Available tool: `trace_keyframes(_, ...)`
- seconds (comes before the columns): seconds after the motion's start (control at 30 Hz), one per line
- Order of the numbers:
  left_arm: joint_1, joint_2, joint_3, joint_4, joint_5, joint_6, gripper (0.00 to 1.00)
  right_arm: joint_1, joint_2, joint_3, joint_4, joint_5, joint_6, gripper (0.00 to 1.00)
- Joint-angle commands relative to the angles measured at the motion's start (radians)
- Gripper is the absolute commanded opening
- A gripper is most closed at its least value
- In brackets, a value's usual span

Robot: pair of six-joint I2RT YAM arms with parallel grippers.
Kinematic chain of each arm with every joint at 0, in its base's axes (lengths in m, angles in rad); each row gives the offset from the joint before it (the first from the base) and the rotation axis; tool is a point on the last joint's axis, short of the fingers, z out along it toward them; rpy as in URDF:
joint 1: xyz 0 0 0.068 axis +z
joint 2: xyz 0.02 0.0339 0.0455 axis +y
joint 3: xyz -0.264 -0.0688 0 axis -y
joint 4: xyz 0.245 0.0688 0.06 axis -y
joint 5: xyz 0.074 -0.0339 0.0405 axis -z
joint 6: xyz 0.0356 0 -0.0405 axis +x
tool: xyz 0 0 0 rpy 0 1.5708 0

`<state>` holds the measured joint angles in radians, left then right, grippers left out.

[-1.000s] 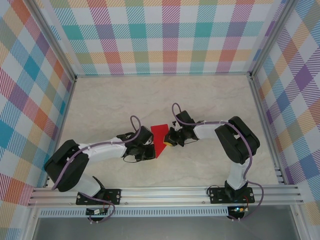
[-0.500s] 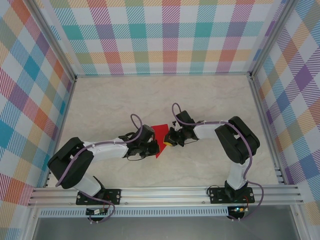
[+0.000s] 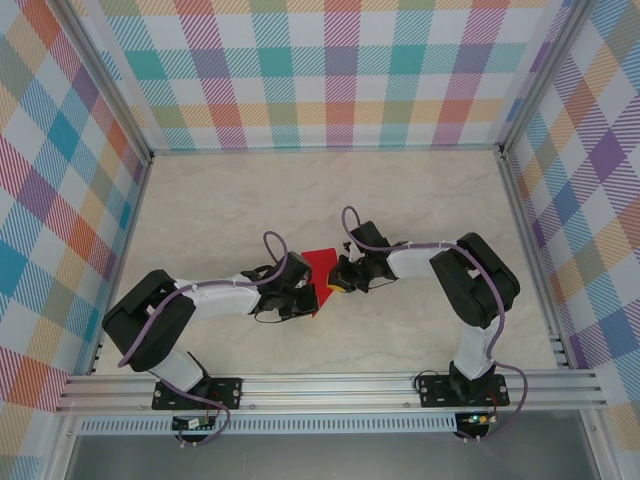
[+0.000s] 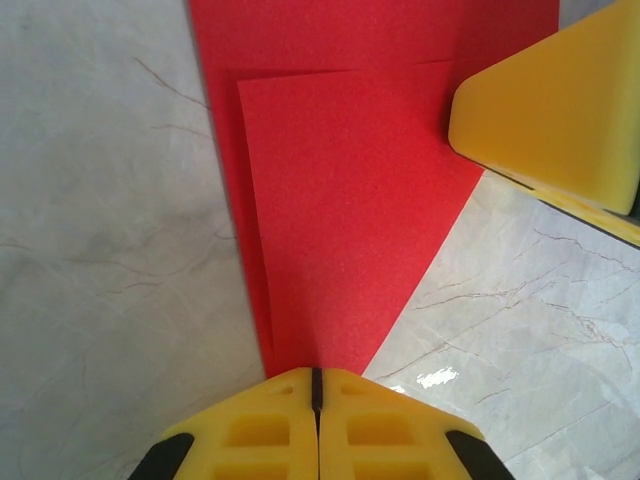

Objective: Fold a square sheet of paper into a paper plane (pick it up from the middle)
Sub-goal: Fold the triangle a second time at the center of the table.

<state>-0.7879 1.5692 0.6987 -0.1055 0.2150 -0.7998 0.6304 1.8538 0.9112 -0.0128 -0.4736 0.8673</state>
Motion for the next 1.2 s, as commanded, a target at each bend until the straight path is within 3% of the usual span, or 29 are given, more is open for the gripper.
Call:
trace_keyframes(0.0, -0.016, 0.036, -0.004, -0.106, -0.045, 0.003, 0.05, 0.028, -0.031, -0.008, -0.040, -0.036, -0.055, 0.08)
trace_keyframes(0.37, -0.016, 0.019, -0.008, -0.108, -0.047, 0.005, 0.04, 0.084, -0.024, -0.041, -0.039, 0.011, -0.007, 0.05)
trace_keyframes(0.57, -0.020, -0.053, -0.015, -0.007, 0.053, 0.050, 0.08, 0.084, -0.011, -0.029, -0.101, 0.088, -0.014, 0.04)
trace_keyframes(0.7, -0.021, -0.093, -0.029, 0.006, 0.035, 0.057, 0.09, 0.084, 0.000, -0.031, -0.098, 0.095, -0.008, 0.03)
trace_keyframes(0.93, -0.021, -0.043, -0.057, 0.062, 0.081, 0.032, 0.08, 0.084, 0.013, -0.028, -0.095, 0.095, -0.006, 0.03)
trace_keyframes(1.17, -0.020, 0.001, -0.064, 0.001, 0.035, 0.026, 0.06, 0.084, -0.019, -0.027, -0.093, 0.090, -0.024, 0.03)
